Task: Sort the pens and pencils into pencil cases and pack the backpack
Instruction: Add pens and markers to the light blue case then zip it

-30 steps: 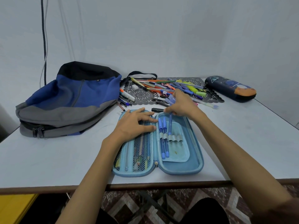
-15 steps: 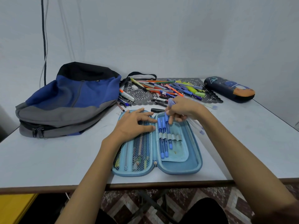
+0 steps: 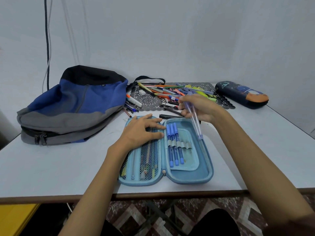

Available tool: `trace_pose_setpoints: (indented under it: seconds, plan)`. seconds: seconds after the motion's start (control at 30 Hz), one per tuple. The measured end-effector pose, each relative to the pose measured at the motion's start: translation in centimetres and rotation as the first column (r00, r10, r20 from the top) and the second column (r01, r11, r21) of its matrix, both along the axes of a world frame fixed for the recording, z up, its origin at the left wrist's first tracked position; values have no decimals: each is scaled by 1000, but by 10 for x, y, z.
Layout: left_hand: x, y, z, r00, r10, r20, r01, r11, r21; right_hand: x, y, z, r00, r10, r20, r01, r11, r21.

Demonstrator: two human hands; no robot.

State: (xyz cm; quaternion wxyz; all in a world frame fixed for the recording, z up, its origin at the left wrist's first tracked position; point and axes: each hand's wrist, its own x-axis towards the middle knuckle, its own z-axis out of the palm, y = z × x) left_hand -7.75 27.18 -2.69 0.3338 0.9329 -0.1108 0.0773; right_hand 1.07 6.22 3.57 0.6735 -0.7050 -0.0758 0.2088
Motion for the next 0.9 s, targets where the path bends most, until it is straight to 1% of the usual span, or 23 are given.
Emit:
trace_pose_setpoints:
  seconds: [0.13,0.2,0.27,0.4,0.47,0.53,0.67,0.8,0.9]
  plan:
    - [-1,-1,1,1000,6,-3,-6,1000,5,-1,2,-6,995,-83,-47,90,983,163]
    - [-2,-1,2,1000,9,-4,-9,1000,8,-1,4,-12,991,-112,-75,126,968,218]
    - [-2,-2,2,1000,9,-4,-9,1000,11,0,5,-17,991,-128,-49,135,975,178]
    - [-1,-1,2,1000,6,-5,-6,1000,13,5,1,-22,989,-100,105,105,994,-38]
    - [-1,-1,1,1000,1,-5,-1,1000,10,7,-2,-22,982,-83,171,101,990,-100]
    - [-1,0,1,1000,-3,-5,3,1000,6,7,-3,-20,977,-71,202,103,983,-151]
    - [-1,-1,2,1000,3,-6,-3,1000,3,4,-5,-15,984,-65,167,80,993,-87]
    - [-2,-2,2,1000,9,-6,-9,1000,1,2,-7,-14,977,-82,197,89,996,-27]
    - [-2,-2,2,1000,8,-10,-8,1000,1,1,-4,-15,961,-128,247,137,990,-18]
